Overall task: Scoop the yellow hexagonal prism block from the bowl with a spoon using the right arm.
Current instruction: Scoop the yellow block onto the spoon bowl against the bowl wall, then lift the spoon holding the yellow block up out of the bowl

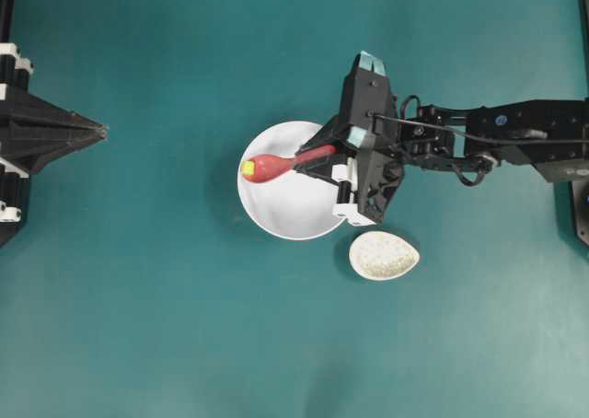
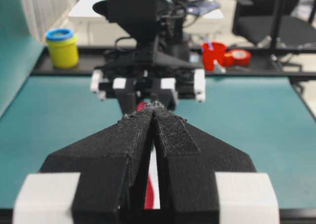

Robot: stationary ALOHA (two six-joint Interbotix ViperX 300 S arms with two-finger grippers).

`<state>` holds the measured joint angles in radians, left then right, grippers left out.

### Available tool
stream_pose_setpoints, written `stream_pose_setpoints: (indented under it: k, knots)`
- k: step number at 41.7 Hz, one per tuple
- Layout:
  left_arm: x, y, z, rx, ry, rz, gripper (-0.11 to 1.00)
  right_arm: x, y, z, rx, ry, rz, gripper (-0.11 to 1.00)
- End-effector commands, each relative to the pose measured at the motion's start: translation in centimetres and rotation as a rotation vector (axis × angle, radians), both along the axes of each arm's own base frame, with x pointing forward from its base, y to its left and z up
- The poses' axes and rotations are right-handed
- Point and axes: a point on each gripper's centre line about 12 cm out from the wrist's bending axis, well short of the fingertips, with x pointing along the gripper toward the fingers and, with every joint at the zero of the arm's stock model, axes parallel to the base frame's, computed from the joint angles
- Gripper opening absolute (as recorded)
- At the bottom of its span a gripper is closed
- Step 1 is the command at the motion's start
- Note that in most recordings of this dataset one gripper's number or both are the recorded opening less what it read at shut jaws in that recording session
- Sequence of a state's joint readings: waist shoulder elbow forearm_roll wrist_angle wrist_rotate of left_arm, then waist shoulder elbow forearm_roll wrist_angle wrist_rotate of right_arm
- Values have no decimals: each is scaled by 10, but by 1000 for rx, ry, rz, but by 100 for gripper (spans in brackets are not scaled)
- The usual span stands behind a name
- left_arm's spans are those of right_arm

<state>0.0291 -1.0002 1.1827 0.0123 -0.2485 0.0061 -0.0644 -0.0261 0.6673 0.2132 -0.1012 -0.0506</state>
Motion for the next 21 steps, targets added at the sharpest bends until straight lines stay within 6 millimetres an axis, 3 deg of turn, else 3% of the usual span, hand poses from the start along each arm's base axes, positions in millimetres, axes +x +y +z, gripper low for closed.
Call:
stream_pose_setpoints:
  k: [1,21]
  knots:
    - [3,0,7,2,-17,1,0,-2,2,17,-3,-52,2,24]
    - [3,0,7,0,-17,1,0,-21,10,24,-27,-164,6,24]
